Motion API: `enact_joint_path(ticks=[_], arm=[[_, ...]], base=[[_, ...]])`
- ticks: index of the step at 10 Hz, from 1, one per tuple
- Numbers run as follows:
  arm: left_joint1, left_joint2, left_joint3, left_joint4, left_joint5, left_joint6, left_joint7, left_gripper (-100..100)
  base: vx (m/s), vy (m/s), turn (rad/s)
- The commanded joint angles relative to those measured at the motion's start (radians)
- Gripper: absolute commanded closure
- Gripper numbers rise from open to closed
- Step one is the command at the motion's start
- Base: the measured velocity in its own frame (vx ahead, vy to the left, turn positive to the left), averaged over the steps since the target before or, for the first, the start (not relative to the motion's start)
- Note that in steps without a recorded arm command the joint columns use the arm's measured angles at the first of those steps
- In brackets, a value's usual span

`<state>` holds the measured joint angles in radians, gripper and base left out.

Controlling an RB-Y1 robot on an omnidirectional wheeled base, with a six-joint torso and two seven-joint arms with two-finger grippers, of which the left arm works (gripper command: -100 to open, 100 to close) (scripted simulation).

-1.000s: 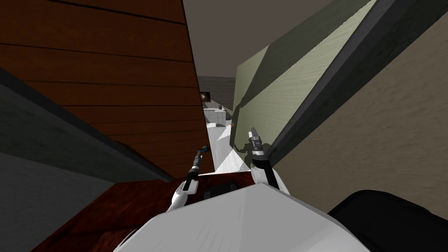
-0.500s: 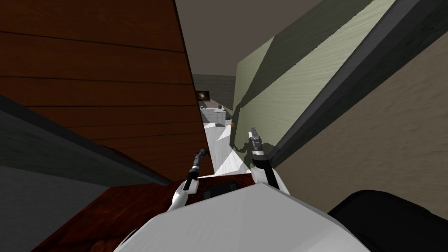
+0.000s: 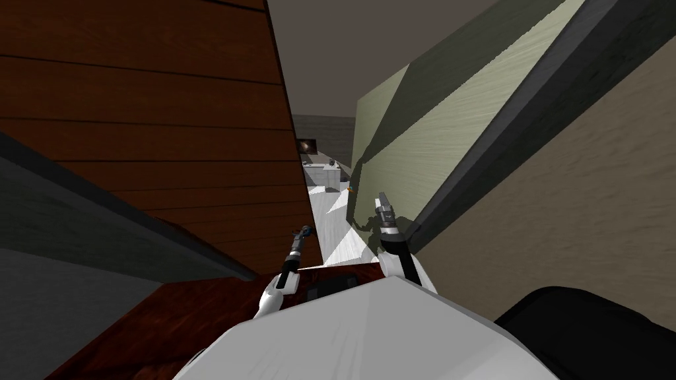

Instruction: Push the door open

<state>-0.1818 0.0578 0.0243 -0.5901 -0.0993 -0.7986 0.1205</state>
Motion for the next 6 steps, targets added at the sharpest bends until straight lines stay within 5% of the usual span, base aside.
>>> enact_joint_path(ticks=[1,6], arm=[[-0.011,0.009,0.015,0.009,0.009,-0.009,-0.010,100],[-0.013,0.018,0.044,0.010,0.025,-0.009,-0.032,100]], base=[[0.154,-0.061,0.057],[0.167,-0.046,0.038]])
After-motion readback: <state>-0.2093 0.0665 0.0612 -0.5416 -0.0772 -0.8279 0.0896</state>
